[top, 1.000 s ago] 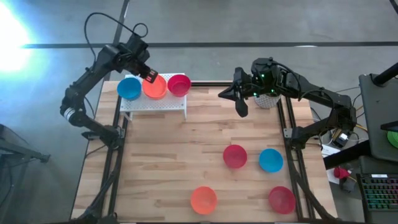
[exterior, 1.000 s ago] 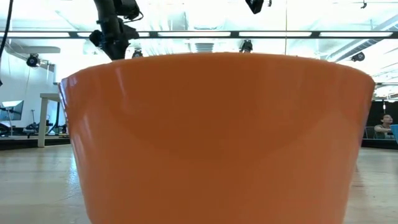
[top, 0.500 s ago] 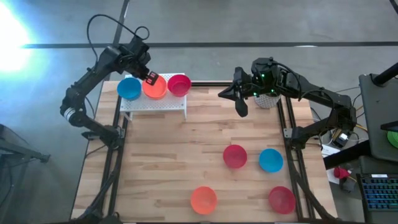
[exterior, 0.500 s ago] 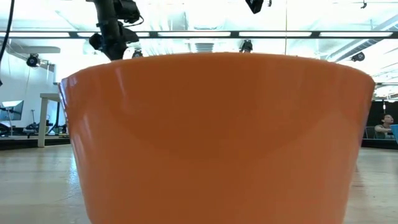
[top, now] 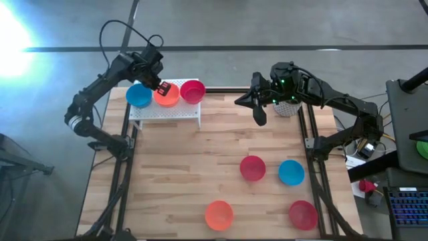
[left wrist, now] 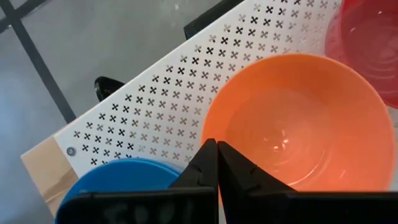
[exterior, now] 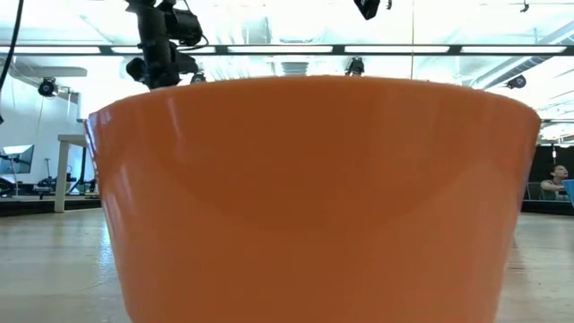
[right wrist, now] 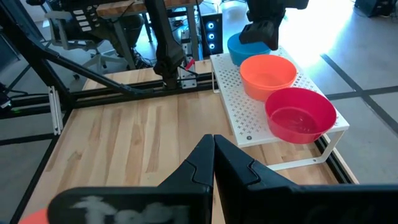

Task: Pick & Place Mini bowls
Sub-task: Stack the top orange bowl on top of the orange bowl on the shelf

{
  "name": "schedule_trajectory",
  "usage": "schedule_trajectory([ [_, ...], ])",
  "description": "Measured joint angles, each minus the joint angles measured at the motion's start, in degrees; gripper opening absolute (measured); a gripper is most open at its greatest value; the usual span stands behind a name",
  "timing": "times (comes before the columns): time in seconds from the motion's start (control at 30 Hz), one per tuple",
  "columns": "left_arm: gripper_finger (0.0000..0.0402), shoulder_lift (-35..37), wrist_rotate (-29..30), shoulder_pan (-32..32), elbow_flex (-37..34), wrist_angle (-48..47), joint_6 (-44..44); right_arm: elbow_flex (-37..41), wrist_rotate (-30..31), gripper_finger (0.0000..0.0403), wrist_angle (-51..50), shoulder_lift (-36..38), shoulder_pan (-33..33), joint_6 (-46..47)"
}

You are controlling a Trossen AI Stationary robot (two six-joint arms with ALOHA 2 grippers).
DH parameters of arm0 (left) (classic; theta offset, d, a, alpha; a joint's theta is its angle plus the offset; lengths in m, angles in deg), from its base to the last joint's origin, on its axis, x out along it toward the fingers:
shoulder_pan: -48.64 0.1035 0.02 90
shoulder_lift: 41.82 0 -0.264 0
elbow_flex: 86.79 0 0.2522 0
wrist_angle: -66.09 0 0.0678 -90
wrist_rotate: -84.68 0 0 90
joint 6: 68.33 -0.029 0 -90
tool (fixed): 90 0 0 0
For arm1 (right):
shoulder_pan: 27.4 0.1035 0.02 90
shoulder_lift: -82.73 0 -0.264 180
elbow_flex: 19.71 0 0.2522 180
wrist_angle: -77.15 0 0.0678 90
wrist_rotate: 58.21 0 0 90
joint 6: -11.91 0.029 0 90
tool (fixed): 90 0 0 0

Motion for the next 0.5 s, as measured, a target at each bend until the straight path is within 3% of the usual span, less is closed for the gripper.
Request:
schedule_trajectory([
  [0.27,0.0000,4.8,-1.0,-1.1,3.9,0.0,0.1,0.0,1.5,0.0008,0.3,-0.3,0.0,1.0],
  [0.5,0.0000,12.2,-6.5,-7.8,0.7,-0.4,-1.3,0.0,2.1,0.0008,0.4,-0.3,0.0,1.1],
])
